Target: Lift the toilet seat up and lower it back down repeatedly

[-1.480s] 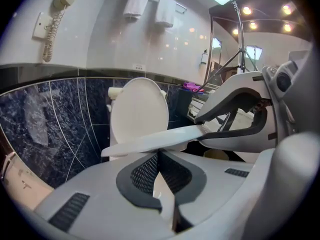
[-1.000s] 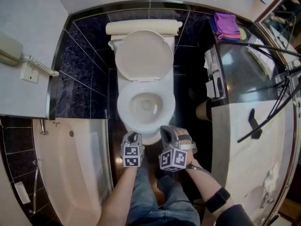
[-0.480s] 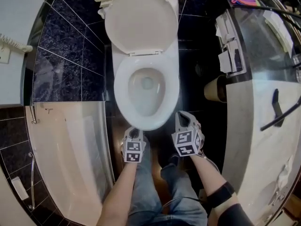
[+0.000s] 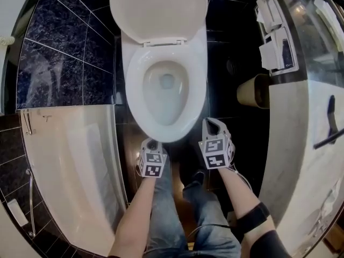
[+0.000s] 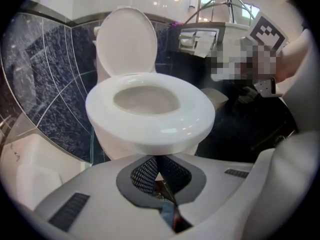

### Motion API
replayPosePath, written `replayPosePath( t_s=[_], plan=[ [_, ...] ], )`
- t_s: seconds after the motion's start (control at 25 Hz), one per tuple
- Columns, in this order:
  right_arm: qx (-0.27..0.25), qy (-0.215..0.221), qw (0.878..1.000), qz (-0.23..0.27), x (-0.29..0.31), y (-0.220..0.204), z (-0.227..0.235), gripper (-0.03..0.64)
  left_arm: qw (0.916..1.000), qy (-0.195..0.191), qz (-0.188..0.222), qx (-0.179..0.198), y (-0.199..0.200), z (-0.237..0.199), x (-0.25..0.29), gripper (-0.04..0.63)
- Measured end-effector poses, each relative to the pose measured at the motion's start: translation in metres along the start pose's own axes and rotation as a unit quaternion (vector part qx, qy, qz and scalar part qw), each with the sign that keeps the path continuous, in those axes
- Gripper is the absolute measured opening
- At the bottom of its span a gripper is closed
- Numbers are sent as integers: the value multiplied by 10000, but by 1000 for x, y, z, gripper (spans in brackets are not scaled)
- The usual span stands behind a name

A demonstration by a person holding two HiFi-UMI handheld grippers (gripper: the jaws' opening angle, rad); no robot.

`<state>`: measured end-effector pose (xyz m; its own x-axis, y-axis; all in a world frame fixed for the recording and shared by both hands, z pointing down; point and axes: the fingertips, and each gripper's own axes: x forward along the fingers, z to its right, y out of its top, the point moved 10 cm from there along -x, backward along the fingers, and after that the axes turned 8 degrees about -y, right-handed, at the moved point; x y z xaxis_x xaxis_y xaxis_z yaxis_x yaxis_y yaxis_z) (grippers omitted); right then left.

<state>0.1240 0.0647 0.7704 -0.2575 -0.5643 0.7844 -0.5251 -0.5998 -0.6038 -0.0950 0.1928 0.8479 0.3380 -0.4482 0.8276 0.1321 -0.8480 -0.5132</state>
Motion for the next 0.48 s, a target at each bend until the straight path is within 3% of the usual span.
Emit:
replayPosePath(
  t_s=[0.24, 0.48],
  plan=[
    [10, 27, 10000, -4, 0, 1, 1, 18, 9993, 12, -339, -137, -15, 0, 2, -9],
    [12, 43, 10000, 15, -10, 8, 2, 18, 9999, 5, -118, -118, -5, 3, -15, -9]
  ],
)
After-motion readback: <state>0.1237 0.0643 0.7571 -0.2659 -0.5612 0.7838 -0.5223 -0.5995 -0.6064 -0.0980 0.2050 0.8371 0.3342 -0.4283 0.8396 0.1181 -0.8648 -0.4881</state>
